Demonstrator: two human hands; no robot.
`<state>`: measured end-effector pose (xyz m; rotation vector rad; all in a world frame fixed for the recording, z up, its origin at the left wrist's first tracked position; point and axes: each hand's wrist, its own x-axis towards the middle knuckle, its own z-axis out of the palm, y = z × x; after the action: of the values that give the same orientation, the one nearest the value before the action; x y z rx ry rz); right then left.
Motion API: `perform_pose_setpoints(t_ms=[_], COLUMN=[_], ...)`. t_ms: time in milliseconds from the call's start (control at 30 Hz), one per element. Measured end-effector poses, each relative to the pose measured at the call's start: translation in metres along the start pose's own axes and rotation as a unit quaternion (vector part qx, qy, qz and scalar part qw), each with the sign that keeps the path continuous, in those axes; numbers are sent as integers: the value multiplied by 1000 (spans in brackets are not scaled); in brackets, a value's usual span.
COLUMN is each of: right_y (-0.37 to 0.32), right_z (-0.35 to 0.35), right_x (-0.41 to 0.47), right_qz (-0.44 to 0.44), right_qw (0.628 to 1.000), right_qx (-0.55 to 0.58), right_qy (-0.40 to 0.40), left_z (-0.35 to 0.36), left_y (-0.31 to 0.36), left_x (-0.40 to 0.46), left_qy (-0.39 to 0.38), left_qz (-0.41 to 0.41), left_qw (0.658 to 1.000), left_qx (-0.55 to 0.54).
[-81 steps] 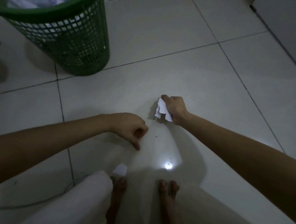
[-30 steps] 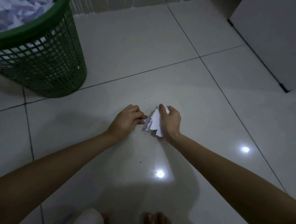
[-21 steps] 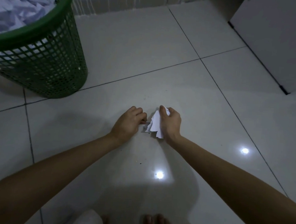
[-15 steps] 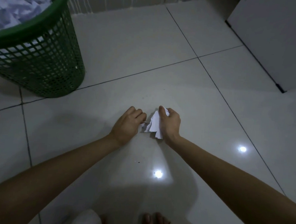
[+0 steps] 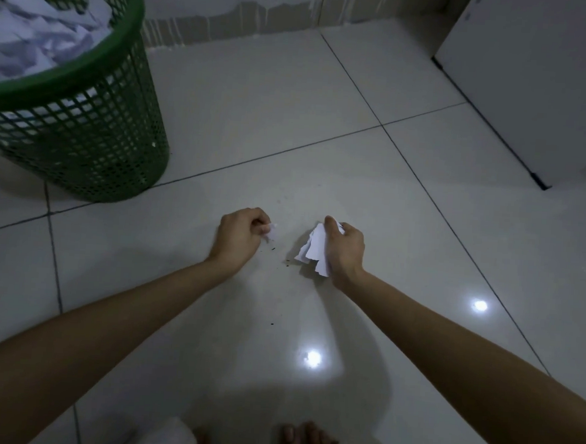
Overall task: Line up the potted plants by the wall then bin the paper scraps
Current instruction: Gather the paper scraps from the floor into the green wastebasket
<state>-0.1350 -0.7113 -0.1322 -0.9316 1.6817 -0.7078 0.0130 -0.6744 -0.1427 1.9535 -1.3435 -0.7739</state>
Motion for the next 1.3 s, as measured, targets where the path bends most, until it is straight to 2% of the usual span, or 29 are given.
perform_pose_setpoints(t_ms=[133,300,500,700,800,900,967,1067,1133,1233,1300], right_y=[-23,-75,-159,-243,-272,-293,-302,-307,-308,-305,-306], right_z=[7,26,58,114,148,173,186,200,205,205,208], right_x=[-7,-16,-28,-54,-71,-88,-98,-104,-103,-99,-97], right_qz=[8,-18,-17,-103,-150,-217,-250,-213,-199,-229,-243], right_qw=[999,994,980,953,948,950,943,932,918,899,889], right_qx=[37,98,172,224,206,129,57,-23,-64,-135,-148], right_qy=[-10,-52,-97,-175,-189,-184,-210,-293,-337,-348,-357], left_z=[-15,-42,-115,-178,-216,-260,-286,-311,-320,-324,-326], left_y=[23,66,122,153,153,140,122,92,77,64,59], left_x=[5,14,36,52,56,55,54,48,43,40,42], left_qy=[25,55,149,242,316,360,374,399,364,286,272], left_qz=[-47,-55,1,30,35,30,7,-23,-33,-46,-65], left_qw=[996,986,968,940,926,928,927,912,918,938,938], left_qx=[-73,-150,-200,-239,-201,-95,-11,96,153,189,206])
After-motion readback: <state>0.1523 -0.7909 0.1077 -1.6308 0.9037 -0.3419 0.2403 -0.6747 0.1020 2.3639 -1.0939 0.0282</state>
